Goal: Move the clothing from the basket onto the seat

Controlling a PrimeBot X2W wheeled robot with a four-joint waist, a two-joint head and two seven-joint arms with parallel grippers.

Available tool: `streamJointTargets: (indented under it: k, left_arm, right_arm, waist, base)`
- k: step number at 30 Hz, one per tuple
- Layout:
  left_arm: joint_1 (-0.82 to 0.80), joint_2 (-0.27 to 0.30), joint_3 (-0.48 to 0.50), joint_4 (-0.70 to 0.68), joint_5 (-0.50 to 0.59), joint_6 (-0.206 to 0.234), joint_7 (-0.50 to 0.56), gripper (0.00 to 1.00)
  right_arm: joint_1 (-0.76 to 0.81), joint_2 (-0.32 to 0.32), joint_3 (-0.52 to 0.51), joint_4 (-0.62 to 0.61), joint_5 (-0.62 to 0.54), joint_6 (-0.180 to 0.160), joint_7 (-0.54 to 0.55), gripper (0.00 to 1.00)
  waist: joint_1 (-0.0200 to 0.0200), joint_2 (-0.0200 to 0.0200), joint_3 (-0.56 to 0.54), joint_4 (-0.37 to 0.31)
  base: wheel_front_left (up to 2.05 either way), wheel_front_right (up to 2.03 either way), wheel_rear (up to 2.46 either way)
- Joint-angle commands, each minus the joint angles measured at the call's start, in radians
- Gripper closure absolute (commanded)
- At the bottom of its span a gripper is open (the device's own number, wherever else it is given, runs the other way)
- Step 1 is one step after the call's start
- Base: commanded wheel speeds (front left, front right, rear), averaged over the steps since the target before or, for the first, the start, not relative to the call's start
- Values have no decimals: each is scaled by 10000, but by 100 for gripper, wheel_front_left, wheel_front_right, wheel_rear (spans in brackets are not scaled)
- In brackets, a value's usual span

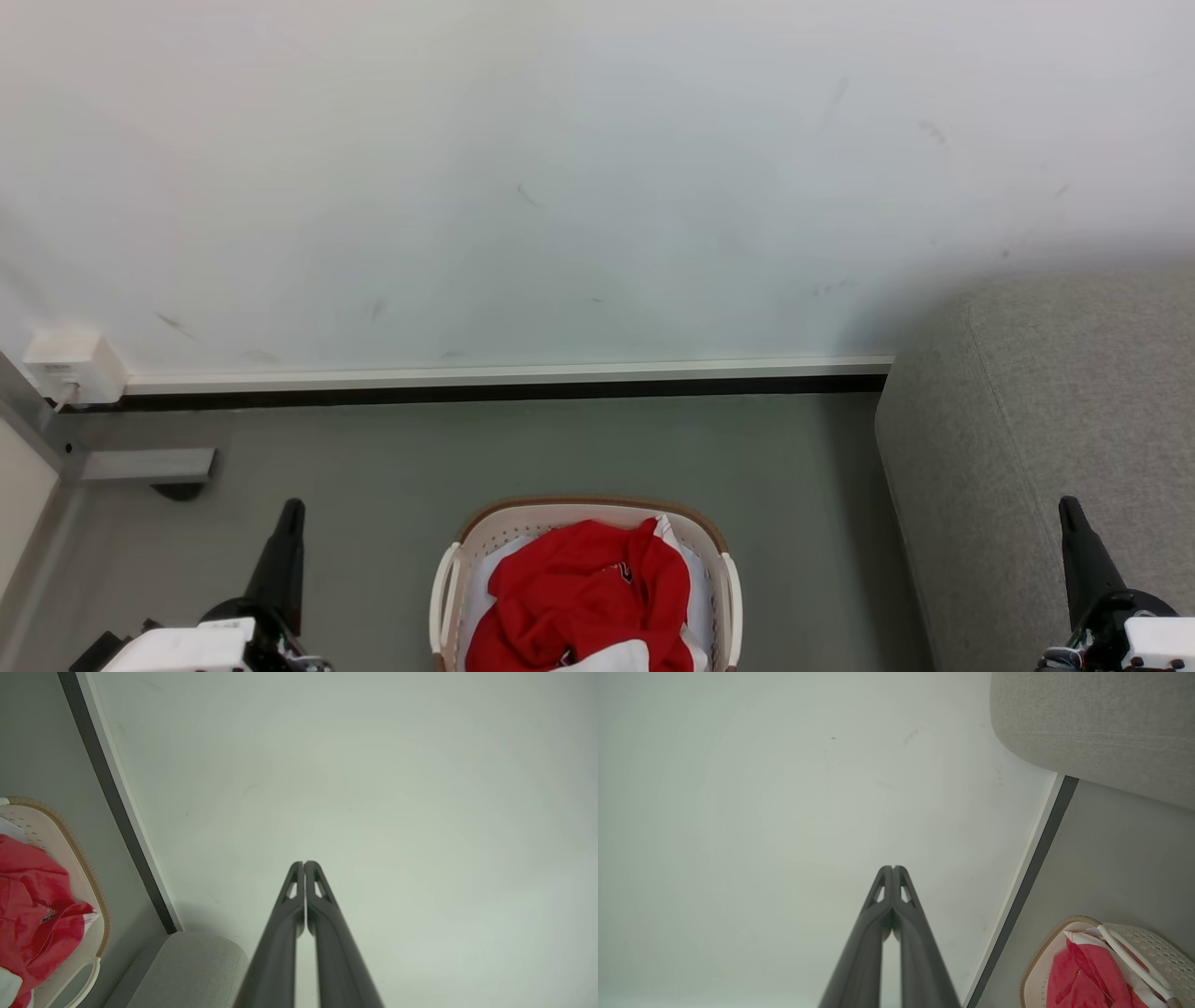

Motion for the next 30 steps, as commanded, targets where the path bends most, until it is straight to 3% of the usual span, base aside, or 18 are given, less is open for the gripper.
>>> streamJointTargets:
  k: [1, 6, 7, 18, 30]
  left_arm:
    - [-83, 72, 11, -32, -148, -24, 33, 100]
    - [11, -8, -2, 27, 9, 0, -13, 100]
    - [62, -32, -3, 94, 19, 2, -19, 0]
    - [338, -89, -97, 300, 342, 1, -455, 0]
    - [346, -62, 59, 183, 2273, 275, -1004, 0]
  right_arm:
    - [-131, -72, -34, -45, 12, -24, 22, 100]
    - [12, 6, 11, 26, -2, 0, -6, 100]
    - [58, 36, 21, 100, -2, 0, -16, 0]
    - [196, 120, 414, 357, -634, -1, -456, 0]
    - [103, 89, 672, 137, -2776, -3, -1004, 0]
  waist:
    - [0, -1, 0, 0]
    - [0, -1, 0, 0]
    - [0, -1, 1, 0]
    - [0, -1, 11, 13]
    - [0, -1, 29, 20]
  base:
    - [0, 0, 0]
    - [0, 0, 0]
    - [0, 0, 0]
    - [0, 0, 0]
    - [0, 0, 0]
